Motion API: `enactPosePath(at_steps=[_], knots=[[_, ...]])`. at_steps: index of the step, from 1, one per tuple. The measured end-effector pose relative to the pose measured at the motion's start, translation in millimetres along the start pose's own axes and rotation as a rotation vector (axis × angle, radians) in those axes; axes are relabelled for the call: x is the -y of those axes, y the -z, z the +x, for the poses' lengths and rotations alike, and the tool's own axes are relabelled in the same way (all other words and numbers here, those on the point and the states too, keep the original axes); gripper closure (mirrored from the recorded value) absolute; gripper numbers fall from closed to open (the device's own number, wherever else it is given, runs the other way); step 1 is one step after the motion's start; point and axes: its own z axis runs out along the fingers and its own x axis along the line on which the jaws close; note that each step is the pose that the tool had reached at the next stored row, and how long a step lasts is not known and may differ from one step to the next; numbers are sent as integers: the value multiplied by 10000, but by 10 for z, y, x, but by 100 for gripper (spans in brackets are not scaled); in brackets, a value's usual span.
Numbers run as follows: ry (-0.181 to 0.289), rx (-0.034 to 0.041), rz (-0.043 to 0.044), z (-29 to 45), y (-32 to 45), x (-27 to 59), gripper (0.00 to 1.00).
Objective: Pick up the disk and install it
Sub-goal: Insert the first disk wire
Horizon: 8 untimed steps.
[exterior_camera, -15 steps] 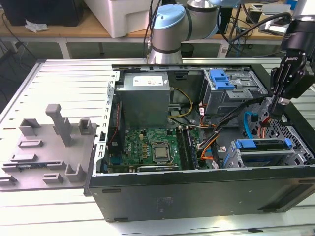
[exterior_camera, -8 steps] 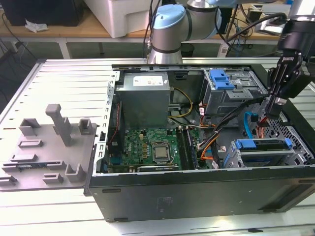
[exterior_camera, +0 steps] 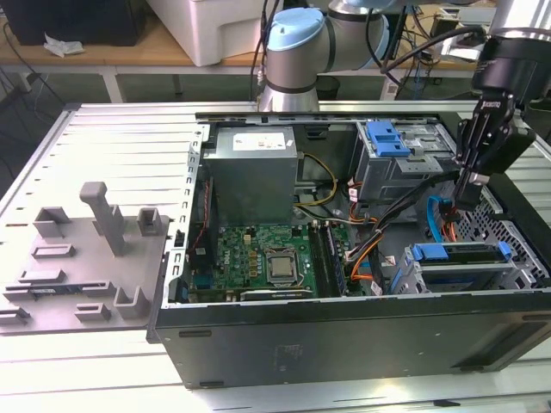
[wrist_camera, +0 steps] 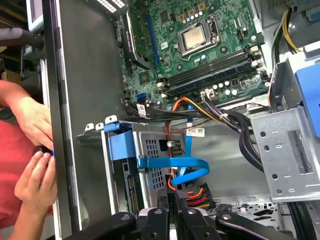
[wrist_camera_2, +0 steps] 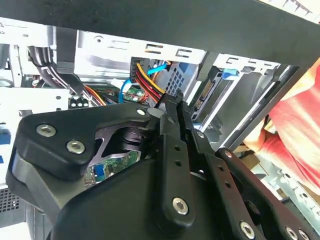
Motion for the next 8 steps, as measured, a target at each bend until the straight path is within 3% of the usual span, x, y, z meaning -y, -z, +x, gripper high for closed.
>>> enactPosePath(at_steps=[6, 8], knots=[[131, 595, 4, 34, -19, 8, 84], [202, 932, 0, 53, -29, 12, 84]])
